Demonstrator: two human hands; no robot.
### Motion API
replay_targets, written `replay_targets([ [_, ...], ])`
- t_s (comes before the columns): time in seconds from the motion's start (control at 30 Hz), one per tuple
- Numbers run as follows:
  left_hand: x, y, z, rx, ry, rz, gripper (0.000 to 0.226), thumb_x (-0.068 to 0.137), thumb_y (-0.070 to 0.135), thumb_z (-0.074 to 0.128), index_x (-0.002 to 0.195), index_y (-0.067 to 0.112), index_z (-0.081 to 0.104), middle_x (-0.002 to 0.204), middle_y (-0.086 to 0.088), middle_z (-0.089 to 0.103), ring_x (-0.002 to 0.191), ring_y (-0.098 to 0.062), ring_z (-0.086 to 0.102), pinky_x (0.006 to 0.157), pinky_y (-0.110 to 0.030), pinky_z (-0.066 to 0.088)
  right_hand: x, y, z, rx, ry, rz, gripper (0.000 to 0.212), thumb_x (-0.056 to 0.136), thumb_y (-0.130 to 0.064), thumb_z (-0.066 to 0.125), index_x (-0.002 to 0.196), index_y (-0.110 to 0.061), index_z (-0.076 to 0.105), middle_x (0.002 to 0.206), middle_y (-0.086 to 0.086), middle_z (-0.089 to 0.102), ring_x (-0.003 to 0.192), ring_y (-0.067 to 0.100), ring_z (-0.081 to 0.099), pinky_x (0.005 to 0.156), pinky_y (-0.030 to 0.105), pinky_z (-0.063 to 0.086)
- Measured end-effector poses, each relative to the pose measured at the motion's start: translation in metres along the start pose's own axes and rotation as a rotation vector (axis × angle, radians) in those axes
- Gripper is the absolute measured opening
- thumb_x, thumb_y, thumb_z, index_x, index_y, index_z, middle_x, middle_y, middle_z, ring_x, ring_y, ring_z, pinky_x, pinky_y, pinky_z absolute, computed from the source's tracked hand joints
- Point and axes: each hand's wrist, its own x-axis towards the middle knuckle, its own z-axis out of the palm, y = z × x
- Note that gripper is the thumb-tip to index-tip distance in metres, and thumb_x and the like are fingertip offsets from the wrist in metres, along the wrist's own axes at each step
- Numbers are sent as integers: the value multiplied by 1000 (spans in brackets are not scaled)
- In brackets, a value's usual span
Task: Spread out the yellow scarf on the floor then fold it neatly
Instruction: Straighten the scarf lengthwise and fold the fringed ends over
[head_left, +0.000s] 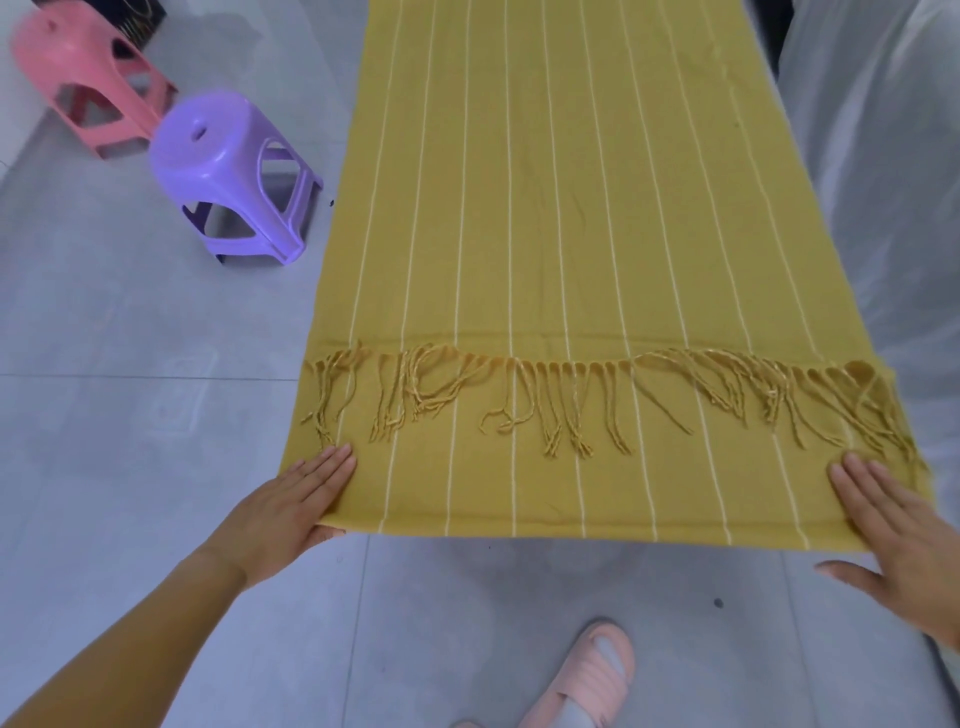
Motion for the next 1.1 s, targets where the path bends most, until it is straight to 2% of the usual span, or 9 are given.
replay_targets([
  [0.07, 0, 0, -2, -49, 1, -12, 75, 92, 62, 27, 148, 12, 18, 154, -5, 22, 143, -14, 12, 115, -27, 9, 0, -5, -8, 71, -62, 26, 106, 71, -84, 34, 151, -17, 10, 158, 5, 11, 143, 31, 17, 112, 49, 20],
  [0.17, 2, 8, 0, -176, 53, -68, 71, 94, 62, 19, 149, 17, 13, 156, 1, 15, 144, -14, 8, 116, -26, 4, 3, -16, -23, 94, -84, -2, 98, 75, -83, 28, 151, -23, 10, 158, 0, 6, 145, 20, 7, 115, 34, 6],
  [0.3, 6, 20, 8, -379, 98, -199, 78, 86, 72, 6, 148, 24, 5, 156, 11, 0, 143, -5, -8, 117, -37, 3, 11, -26, -29, 96, -96, 17, 94, 75, -82, 27, 150, -29, 13, 158, 1, 6, 145, 19, 1, 111, 38, 8],
  [0.47, 3, 16, 11, -291, 9, -156, 98, 77, 82, 27, 149, 23, -5, 156, 10, -11, 143, -9, -13, 116, -36, -5, 11, -26, -30, 53, -159, 4, 104, 67, -89, 28, 150, -28, 13, 158, 3, 8, 145, 20, 1, 115, 34, -2],
  [0.53, 0, 8, 11, -176, -20, -117, 103, 76, 83, 33, 149, 22, -6, 157, 7, -10, 144, -13, -9, 115, -37, -5, 12, -22, -30, 45, -124, -20, 99, 70, -87, 27, 150, -31, 12, 158, 1, 9, 145, 19, 3, 115, 35, 1],
  [0.67, -1, 0, 9, -68, -66, -69, 103, 77, 81, 34, 150, 17, 0, 158, 4, -6, 144, -16, -3, 115, -35, -5, 13, -13, -22, 20, -48, -80, 91, 74, -82, 25, 149, -34, 10, 158, 0, 10, 145, 17, 4, 107, 46, 21],
  [0.83, -1, 0, 4, -76, -75, -64, 85, 88, 70, 26, 150, 17, 4, 158, 0, 4, 144, -16, -1, 115, -35, -2, 15, -4, -13, -3, 11, -139, 69, 89, -66, 15, 149, -33, 10, 158, -3, 9, 145, 14, 2, 105, 41, 22],
  [0.97, -3, -9, -5, -71, -130, -4, 76, 92, 66, 20, 150, 21, 0, 158, 3, 2, 144, -12, -4, 114, -34, -2, 17, 7, -19, -50, -88, -217, 68, 92, -62, 16, 150, -26, 12, 158, -1, 10, 145, 17, 4, 112, 28, 6],
  [1.1, -6, -16, -21, -115, -176, 43, 70, 91, 69, 9, 148, 33, -7, 157, 13, -3, 142, -3, -9, 114, -33, -2, 21, 23, -33, 64, -162, -287, 68, 93, -62, 25, 150, -27, 16, 157, -2, 13, 143, 19, 17, 111, 34, 20],
])
